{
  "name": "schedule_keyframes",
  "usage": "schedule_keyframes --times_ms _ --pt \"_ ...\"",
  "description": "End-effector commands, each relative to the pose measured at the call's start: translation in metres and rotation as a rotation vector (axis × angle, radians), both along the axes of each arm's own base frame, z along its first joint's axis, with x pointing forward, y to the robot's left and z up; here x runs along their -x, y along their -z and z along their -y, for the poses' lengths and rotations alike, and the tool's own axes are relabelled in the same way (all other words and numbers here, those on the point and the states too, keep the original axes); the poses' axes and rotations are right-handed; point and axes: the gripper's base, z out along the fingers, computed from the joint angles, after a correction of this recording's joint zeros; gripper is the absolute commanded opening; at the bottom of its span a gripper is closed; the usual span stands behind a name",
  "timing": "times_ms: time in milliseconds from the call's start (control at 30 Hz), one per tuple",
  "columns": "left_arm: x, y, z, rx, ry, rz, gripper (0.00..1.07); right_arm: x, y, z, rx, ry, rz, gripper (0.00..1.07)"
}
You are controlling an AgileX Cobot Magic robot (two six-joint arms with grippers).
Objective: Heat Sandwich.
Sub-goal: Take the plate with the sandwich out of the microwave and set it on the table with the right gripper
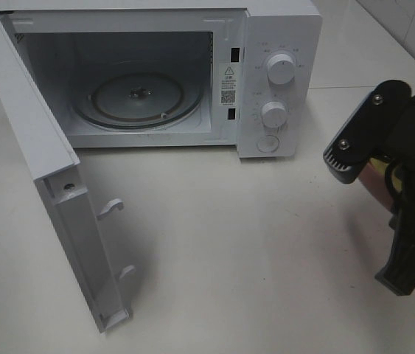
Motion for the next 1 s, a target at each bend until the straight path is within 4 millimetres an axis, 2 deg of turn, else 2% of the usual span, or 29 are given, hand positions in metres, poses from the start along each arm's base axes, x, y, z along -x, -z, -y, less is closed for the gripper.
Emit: schedule_keyframes --times_ms 33,200,400,500,633,733,767,833,933,1000 --pt "0.002 0.0 0.0 0.003 -0.002 0.026 0.76 0.001 -0.003 0.01 0.049 0.142 0.031 0.0" --pt "0.002 0.0 0.0 0.003 -0.002 0.026 0.76 -0.001 0.007 0.016 0.183 0.277 -0.012 0.0" --pt "0.002 0.0 0.0 0.003 -0.002 0.026 0.76 -0.005 0.015 0.012 0.212 0.31 -0.029 0.0" --pt "0.002 0.0 0.0 0.003 -0.002 0.026 0.76 -0.01 0.019 0.016 0.212 0.36 -0.036 0.0" --pt "0.002 0.0 0.0 0.003 -0.002 0.026 0.76 -0.035 0.021 0.034 0.2 0.468 -0.026 0.0" --pt "0.002 0.0 0.0 0.003 -0.002 0.026 0.76 -0.045 0.019 0.039 0.197 0.498 -0.013 0.0" --pt "0.002 0.0 0.0 0.003 -0.002 0.026 0.76 -0.057 0.02 0.046 0.207 0.535 -0.011 0.0" --pt "0.002 0.0 0.0 0.003 -0.002 0.026 0.76 -0.062 0.021 0.051 0.212 0.56 -0.013 0.0" --pt "0.002 0.0 0.0 0.003 -0.002 0.026 0.76 -0.083 0.028 0.065 0.234 0.634 -0.032 0.0" --pt "0.002 0.0 0.0 0.003 -0.002 0.026 0.76 -0.087 0.029 0.066 0.226 0.642 -0.031 0.0"
